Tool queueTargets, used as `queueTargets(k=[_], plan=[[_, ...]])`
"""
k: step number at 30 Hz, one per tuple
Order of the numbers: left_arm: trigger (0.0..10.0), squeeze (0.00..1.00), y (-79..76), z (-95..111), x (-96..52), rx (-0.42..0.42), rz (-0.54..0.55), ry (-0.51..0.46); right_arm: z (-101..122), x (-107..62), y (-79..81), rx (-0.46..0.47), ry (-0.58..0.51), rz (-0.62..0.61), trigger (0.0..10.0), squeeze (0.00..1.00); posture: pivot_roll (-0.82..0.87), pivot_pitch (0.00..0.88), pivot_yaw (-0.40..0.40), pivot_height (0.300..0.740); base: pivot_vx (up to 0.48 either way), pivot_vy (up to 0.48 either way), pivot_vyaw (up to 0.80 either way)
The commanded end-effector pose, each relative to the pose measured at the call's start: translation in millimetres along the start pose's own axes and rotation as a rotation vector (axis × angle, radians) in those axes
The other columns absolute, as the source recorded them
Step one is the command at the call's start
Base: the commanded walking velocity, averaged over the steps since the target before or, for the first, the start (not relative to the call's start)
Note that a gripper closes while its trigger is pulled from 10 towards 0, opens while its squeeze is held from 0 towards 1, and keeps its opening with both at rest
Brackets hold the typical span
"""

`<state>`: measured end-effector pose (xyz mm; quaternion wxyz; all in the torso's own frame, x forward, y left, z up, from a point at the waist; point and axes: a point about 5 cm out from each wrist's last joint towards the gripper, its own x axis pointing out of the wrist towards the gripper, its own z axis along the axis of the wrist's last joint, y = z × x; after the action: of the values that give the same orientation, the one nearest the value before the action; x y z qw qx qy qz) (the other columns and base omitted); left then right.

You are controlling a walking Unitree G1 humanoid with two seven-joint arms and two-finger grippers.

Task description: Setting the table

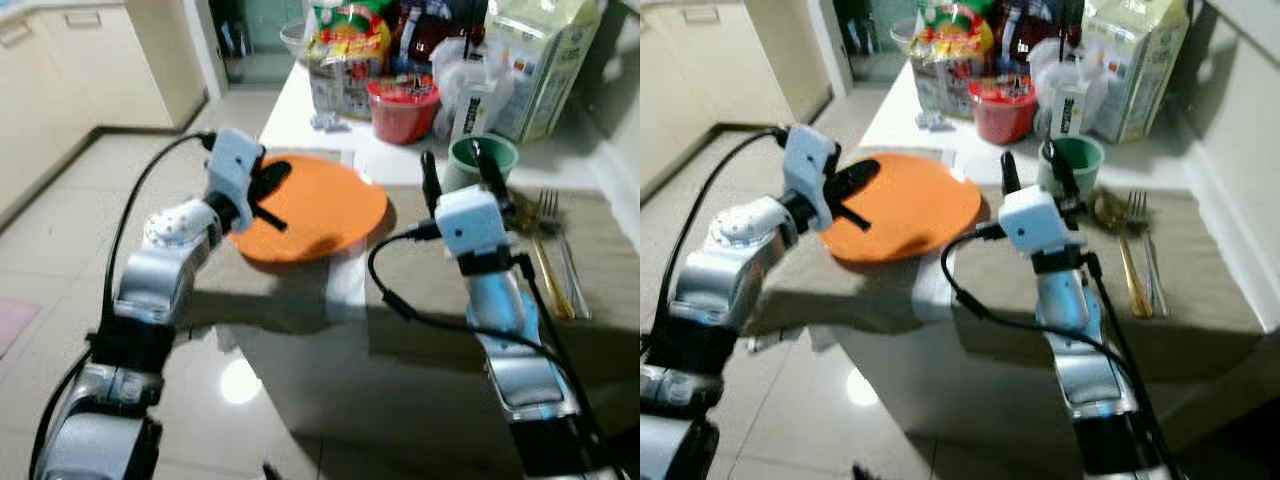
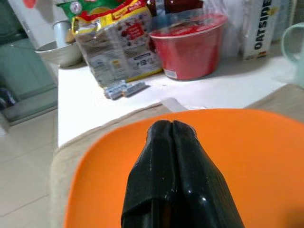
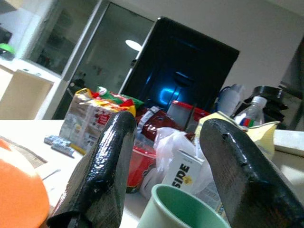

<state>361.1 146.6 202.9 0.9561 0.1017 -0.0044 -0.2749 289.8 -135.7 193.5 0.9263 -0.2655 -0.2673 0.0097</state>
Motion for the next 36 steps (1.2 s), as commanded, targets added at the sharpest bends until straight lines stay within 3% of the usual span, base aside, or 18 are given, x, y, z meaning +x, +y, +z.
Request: queueTargets(k=[1, 6, 11, 21, 36], plan=[[10.0, 0.00, 8.9, -6.1, 3.8, 0.021, 0.000, 0.048, 6.8, 1.1, -1.8, 0.000, -0.027, -0.018, 10.0, 0.00, -0.20, 0.008, 0.121, 0.740, 0.000, 0.000, 0.00], [10.0, 0.00, 17.1, -17.7, 14.8, 0.052, 0.001, 0.122, 9.6, -1.3, -2.3, 0.003, -0.029, -0.023, 10.0, 0.00, -0.21, 0.021, 0.128, 0.740, 0.000, 0.000, 0.00], [10.0, 0.00, 12.7, -33.1, 20.5, 0.040, -0.018, 0.183, 10.2, -5.7, -2.4, 0.006, -0.018, -0.015, 10.0, 0.00, -0.23, 0.043, 0.136, 0.740, 0.000, 0.000, 0.00], [10.0, 0.00, -6.0, -47.4, 34.0, 0.033, -0.109, 0.241, 13.7, -12.3, -5.8, 0.004, 0.003, -0.012, 10.0, 0.00, -0.25, 0.088, 0.160, 0.740, 0.000, 0.000, 0.00], [10.0, 0.00, -44.9, -47.5, 44.1, -0.016, -0.341, 0.195, 11.2, -19.3, -5.5, 0.004, 0.043, 0.011, 10.0, 0.00, -0.25, 0.110, 0.166, 0.740, 0.000, 0.000, 0.00]])
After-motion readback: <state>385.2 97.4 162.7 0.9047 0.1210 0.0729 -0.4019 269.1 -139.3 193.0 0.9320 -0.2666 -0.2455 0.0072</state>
